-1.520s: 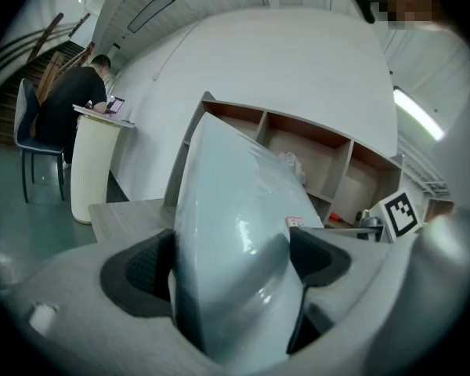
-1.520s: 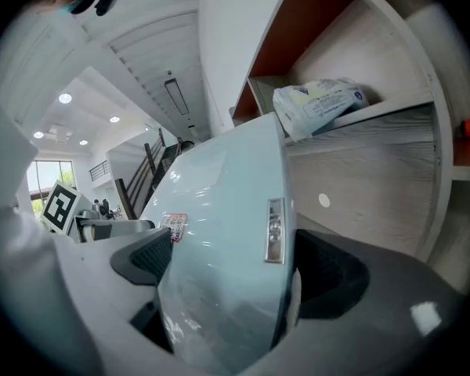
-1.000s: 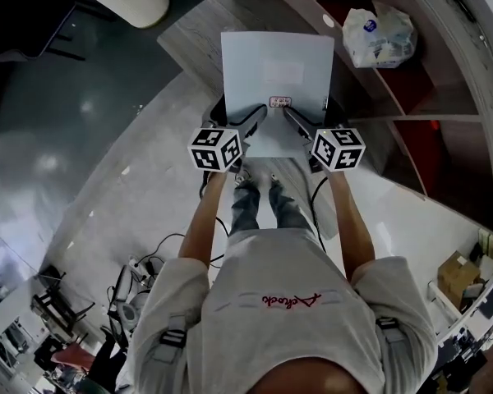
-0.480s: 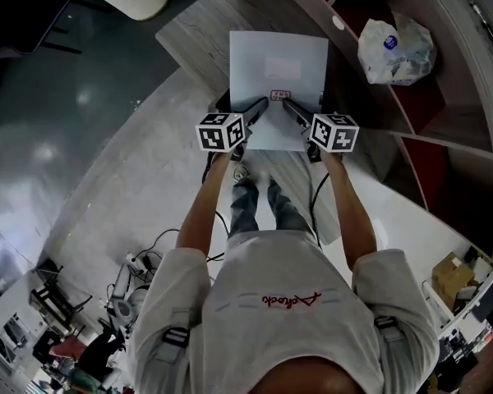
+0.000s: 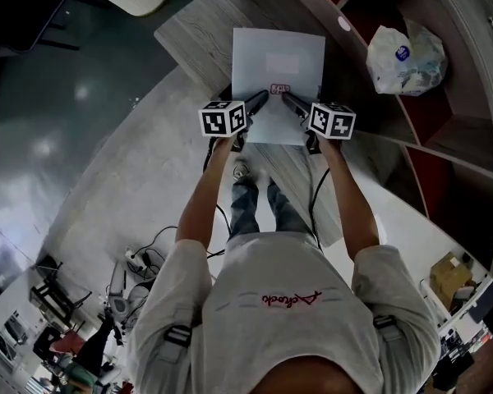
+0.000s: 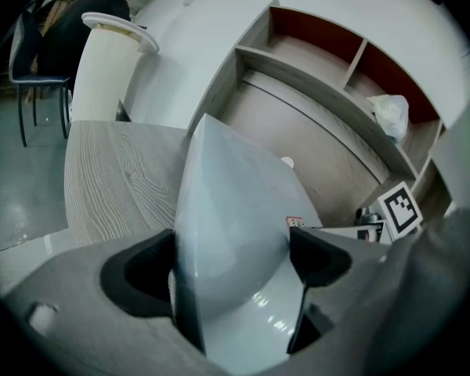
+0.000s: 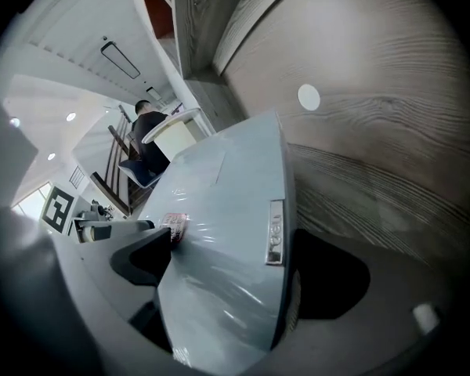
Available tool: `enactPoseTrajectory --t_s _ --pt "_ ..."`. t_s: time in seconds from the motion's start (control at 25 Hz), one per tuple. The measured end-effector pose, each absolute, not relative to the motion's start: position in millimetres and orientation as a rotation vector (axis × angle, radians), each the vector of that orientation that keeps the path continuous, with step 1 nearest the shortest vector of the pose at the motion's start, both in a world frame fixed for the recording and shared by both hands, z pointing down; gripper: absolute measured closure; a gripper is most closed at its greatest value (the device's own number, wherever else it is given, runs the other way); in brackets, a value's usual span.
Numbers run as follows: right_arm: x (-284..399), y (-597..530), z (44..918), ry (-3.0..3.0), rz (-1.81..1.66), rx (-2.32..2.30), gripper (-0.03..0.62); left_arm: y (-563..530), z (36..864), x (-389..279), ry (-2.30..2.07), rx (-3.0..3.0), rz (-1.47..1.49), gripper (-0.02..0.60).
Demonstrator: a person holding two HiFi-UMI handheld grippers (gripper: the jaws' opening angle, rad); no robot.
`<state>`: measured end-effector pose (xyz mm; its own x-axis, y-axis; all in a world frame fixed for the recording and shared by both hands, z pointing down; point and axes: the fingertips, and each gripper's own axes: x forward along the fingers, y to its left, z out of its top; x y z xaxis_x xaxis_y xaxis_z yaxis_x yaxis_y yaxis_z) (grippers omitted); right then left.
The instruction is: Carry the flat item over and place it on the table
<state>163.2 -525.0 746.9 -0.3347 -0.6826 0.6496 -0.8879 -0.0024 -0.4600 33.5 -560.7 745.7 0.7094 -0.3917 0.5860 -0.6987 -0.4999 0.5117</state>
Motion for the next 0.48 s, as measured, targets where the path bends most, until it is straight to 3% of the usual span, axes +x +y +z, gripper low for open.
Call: enactPoseTrajectory --t_s 0.48 --pt "166 -526 778 -1.975 1.332 1.607 0.082 -560 774 36 -0.802 2.037 0.548 0.110"
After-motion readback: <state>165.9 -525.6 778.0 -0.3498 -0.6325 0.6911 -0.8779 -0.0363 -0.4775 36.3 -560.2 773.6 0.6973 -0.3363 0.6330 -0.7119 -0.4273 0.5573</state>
